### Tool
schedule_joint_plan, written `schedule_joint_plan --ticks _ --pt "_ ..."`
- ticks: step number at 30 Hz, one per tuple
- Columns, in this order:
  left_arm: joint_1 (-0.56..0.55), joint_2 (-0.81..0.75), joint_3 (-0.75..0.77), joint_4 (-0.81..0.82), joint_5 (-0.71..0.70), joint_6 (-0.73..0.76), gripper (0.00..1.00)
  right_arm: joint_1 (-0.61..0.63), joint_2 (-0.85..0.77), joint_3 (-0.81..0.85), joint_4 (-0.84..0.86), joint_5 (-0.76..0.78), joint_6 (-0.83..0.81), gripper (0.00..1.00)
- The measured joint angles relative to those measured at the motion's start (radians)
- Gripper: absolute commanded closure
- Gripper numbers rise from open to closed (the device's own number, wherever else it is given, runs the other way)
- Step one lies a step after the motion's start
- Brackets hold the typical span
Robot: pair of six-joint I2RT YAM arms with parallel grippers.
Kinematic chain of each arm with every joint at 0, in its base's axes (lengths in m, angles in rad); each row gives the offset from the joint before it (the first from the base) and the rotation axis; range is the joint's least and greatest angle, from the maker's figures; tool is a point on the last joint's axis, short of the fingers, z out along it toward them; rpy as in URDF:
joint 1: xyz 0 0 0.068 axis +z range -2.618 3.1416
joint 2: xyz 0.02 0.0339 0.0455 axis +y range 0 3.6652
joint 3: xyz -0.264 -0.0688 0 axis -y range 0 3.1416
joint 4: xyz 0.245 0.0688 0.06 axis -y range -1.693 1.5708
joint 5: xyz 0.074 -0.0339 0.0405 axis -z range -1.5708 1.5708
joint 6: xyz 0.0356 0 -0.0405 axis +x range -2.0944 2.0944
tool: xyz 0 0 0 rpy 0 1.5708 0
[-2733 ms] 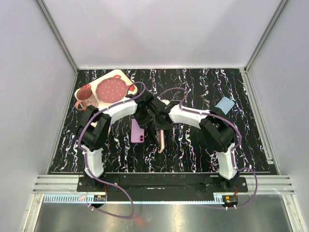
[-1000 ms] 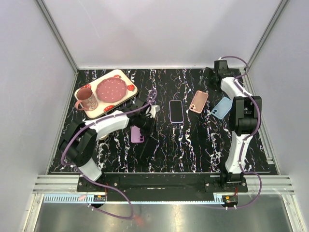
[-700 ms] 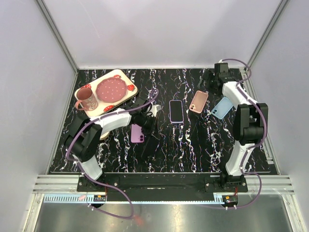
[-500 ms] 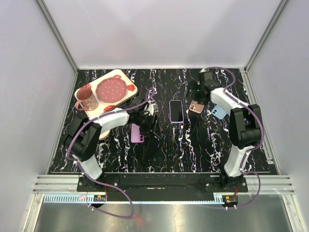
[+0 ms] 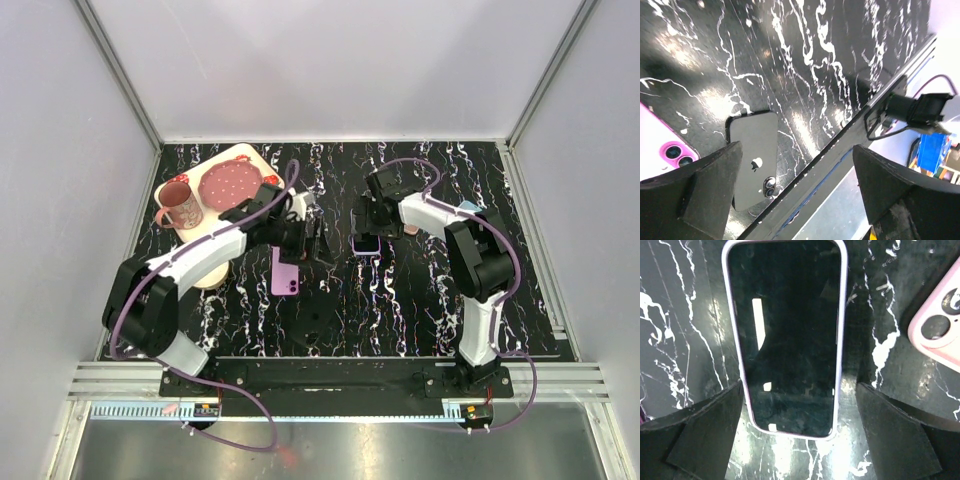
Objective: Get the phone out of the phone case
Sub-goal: Place the phone at the center of the board, then pick up the phone at the center of the board.
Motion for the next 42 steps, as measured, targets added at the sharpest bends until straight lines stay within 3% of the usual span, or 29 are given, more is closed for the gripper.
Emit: schedule_joint_plan --ticks 10,17,22,24,34,42 --pt "0.108 -0.098 0.027 0.010 0.006 -0.054 0.03 0.069 0.056 0.062 -0.055 0.107 -0.053 0.00" --pt "0.105 -0.100 0.023 0.036 0.009 -0.102 0.01 0.109 0.101 0.119 -0.104 0.204 -0.076 0.17" --pt "0.132 -0.095 -0.056 0.138 0.050 -0.173 0.01 0.111 0.103 0.125 -0.110 0.211 -0.076 0.41" --pt "0.151 -0.081 -0.098 0.166 0.065 -0.208 0.01 0.111 0.101 0.121 -0.106 0.208 -0.076 0.44" --pt "0.179 0.125 -0.124 0.304 0.101 -0.369 0.01 0.109 0.010 0.012 -0.048 0.066 -0.024 0.55" --pt "0.179 0.301 0.003 0.314 0.078 -0.439 0.03 0.109 -0.099 -0.129 0.051 -0.147 0.075 0.59"
